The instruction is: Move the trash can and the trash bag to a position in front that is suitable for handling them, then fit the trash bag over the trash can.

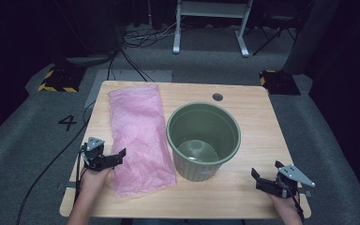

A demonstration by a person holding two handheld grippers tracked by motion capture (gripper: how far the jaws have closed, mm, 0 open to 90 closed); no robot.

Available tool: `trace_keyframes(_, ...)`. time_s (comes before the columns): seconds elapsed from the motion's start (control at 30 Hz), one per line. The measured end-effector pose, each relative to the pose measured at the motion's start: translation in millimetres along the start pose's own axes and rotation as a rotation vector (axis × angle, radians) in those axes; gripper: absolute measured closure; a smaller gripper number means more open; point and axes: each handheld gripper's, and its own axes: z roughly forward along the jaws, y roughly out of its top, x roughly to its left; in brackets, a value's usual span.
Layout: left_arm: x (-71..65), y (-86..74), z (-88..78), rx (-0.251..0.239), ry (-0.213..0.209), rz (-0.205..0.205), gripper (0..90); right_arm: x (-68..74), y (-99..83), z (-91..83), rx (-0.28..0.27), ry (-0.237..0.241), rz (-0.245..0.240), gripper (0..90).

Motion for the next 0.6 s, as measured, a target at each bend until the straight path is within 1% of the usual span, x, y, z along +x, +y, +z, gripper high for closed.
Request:
trace_keyframes(0.03,0.1,-0.2,2.2,0.011,0.006,-0.007,3.1,-0.2,-0.2,0.0,0.0,0.0,0.0,0.0)
trace_keyframes(0.07,-0.1,-0.4,3.7,0.014,0.015,-0.005,3.9,-0.4,-0.5,0.1,0.001,0.001,0.003,0.0)
trace_keyframes(0.13,-0.9,-1.2,7.3,0.025,0.024,0.011,4.4,-0.8,-0.8,0.2,0.001,0.002,0.005,0.0)
trace_keyframes(0.2,-2.5,-2.0,12.1,0.056,0.043,0.026,6.0,-1.3,-1.0,0.3,-0.001,0.002,0.007,0.0)
trace_keyframes(0.27,-6.1,-1.2,13.1,0.056,0.054,0.047,9.5,-1.6,-1.3,0.4,0.002,0.004,0.006,0.0)
trace_keyframes(0.3,-7.6,-1.1,14.4,0.06,0.061,0.052,10.5,-1.7,-1.5,0.4,0.003,0.003,0.004,0.0)
trace_keyframes(0.37,-9.8,0.2,18.4,0.097,0.078,0.069,12.5,-2.2,-1.8,0.4,0.006,0.0,0.004,0.0)
trace_keyframes(0.4,-10.3,0.8,19.9,0.114,0.087,0.071,13.9,-2.5,-2.0,0.4,0.006,0.002,0.009,0.0)
trace_keyframes(0.47,-10.2,2.1,23.5,0.146,0.089,0.063,15.1,-2.8,-2.2,0.8,0.007,0.0,0.006,0.0)
trace_keyframes(0.57,-10.9,3.1,25.4,0.154,0.093,0.074,16.5,-2.2,-2.5,2.0,0.01,0.002,0.01,0.0)
trace_keyframes(0.6,-11.9,3.1,25.7,0.154,0.095,0.088,17.5,-1.7,-2.6,2.5,0.014,0.001,0.007,0.0)
